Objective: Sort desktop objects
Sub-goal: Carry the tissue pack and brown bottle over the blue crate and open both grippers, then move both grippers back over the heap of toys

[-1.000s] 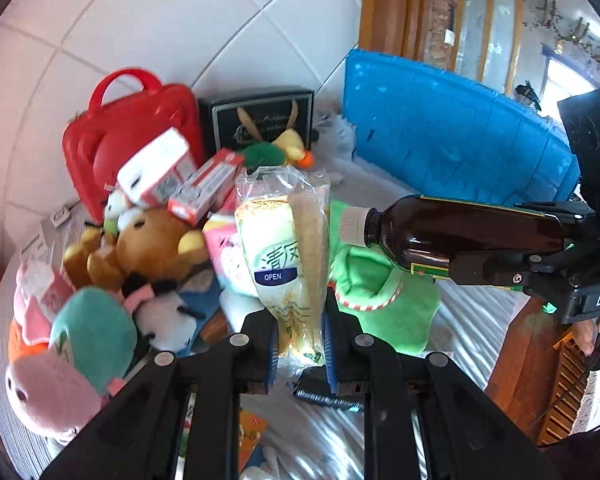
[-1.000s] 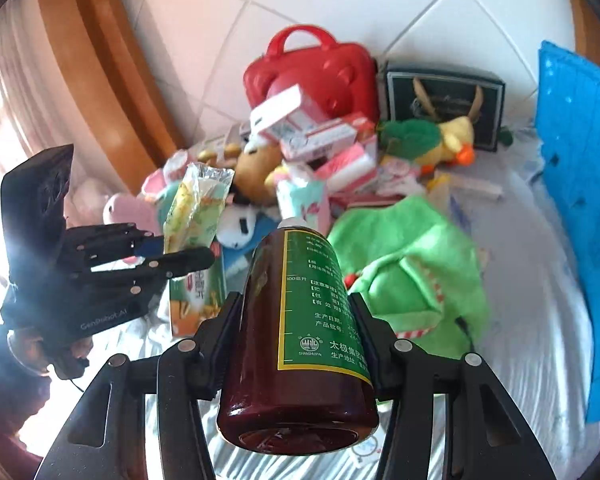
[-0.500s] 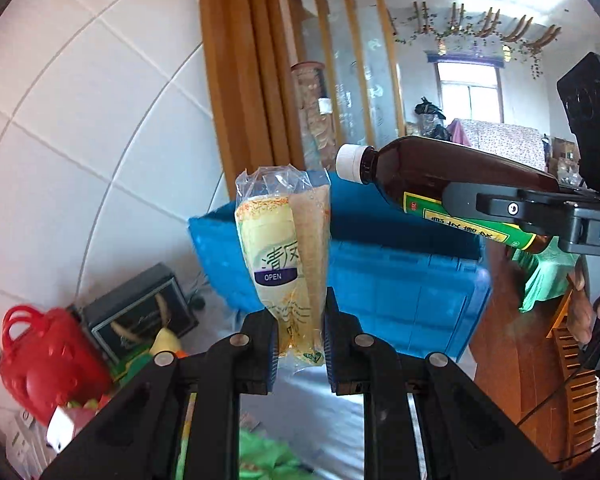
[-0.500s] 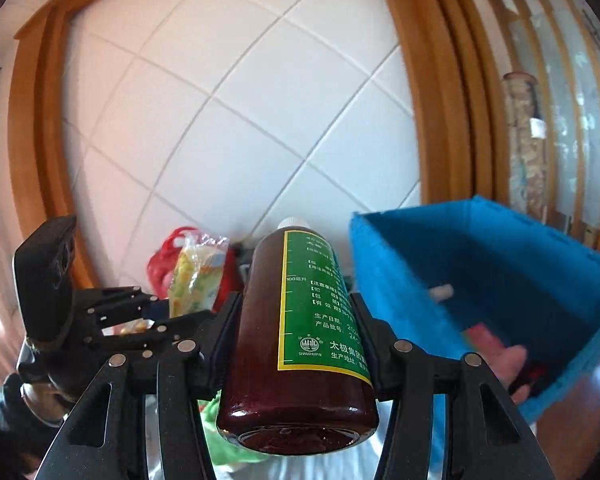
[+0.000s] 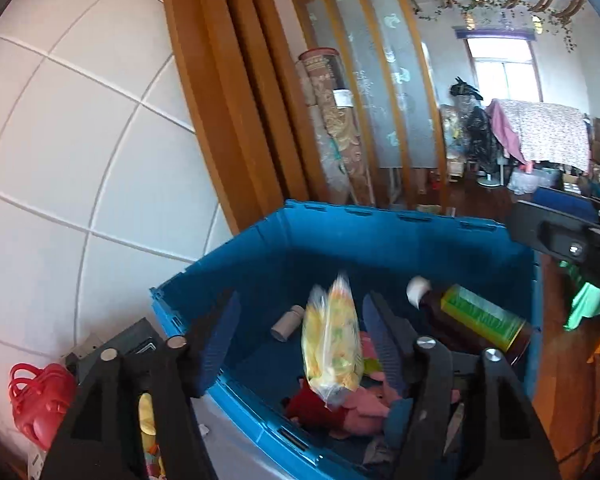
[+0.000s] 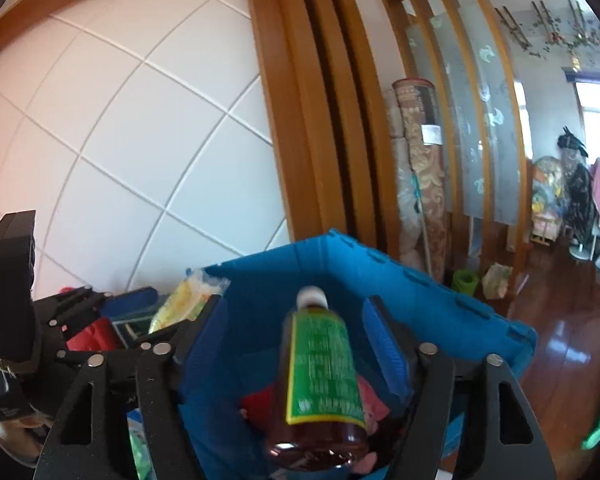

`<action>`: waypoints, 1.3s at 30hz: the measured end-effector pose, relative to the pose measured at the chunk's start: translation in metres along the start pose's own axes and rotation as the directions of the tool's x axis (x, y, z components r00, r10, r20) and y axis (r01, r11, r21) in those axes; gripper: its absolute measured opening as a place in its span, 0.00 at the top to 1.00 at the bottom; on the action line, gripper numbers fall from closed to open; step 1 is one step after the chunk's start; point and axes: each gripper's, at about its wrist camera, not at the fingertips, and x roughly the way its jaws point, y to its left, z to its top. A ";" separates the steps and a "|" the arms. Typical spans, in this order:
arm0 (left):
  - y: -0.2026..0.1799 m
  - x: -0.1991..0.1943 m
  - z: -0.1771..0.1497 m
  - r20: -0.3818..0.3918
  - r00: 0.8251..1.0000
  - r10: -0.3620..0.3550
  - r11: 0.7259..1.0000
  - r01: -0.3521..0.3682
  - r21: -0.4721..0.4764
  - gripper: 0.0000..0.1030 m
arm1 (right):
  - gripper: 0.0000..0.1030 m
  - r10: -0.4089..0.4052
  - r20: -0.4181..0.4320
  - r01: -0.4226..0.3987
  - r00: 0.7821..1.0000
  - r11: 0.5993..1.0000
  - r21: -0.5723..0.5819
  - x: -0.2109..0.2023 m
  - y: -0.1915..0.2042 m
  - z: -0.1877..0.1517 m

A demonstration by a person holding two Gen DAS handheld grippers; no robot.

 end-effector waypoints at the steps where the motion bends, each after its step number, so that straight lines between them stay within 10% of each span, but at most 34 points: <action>1: 0.002 -0.001 0.000 0.009 1.000 0.007 1.000 -0.007 -0.015 0.22 | 0.19 0.008 0.008 -0.008 1.000 1.000 0.019 -0.002 -0.008 -0.001; 19: 0.017 -0.034 -0.047 0.013 0.986 0.166 0.980 -0.164 -0.113 0.10 | 0.00 0.109 0.017 -0.110 0.994 0.994 0.017 -0.034 -0.009 -0.028; 39: 0.129 -0.135 -0.195 -0.157 0.859 0.487 0.823 -0.512 -0.246 0.10 | 0.00 0.286 -0.091 -0.294 0.954 0.950 -0.106 -0.043 0.112 -0.072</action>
